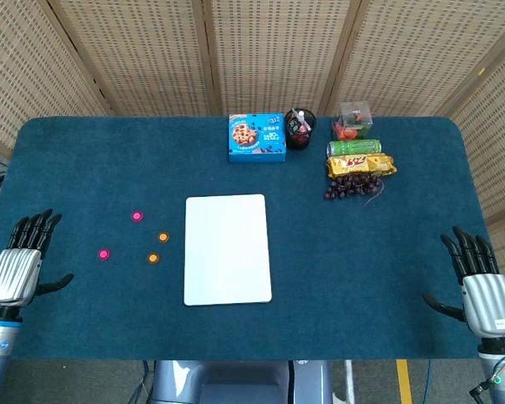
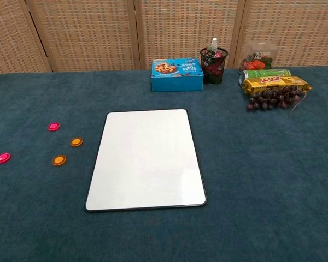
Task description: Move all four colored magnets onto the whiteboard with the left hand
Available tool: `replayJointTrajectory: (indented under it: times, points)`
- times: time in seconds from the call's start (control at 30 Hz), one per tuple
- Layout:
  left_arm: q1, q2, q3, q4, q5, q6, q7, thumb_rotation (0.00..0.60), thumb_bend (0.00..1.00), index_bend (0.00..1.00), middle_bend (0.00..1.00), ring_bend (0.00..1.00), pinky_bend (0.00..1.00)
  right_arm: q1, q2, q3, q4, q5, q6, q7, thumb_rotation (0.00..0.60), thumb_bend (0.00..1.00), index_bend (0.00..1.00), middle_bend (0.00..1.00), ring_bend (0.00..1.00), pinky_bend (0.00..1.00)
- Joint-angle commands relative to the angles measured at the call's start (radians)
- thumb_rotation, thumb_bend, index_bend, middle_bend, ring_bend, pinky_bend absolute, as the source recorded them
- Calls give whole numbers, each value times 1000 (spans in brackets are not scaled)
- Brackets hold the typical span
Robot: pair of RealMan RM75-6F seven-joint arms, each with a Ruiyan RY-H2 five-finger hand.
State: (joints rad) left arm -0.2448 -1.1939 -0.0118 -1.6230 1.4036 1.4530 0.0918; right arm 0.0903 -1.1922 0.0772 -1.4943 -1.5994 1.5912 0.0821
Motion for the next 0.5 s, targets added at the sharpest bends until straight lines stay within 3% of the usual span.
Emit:
replayJointTrajectory:
  times: [0.03, 0.2, 0.4, 0.5]
  points:
    - [3, 2, -3, -1, 2, -2, -1, 600, 155, 0, 0, 0, 0, -1, 1, 0, -2, 2, -1, 0, 600, 156, 0, 0, 0, 0]
    - [-7, -5, -7, -1, 16, -33, -5, 600, 155, 0, 0, 0, 0, -2, 1, -1, -7, 8, -4, 4, 600, 156, 0, 0, 0, 0]
    - [-126, -58, -44, 30, 8, -220, 3, 600, 165, 3, 0, 0, 0, -1, 8, -2, -18, 16, -18, 14, 600, 156, 0, 0, 0, 0]
    - [-195, -110, -75, 70, -40, -328, 20, 600, 187, 84, 0, 0, 0, -1, 10, -2, -22, 21, -23, 19, 600, 156, 0, 0, 0, 0]
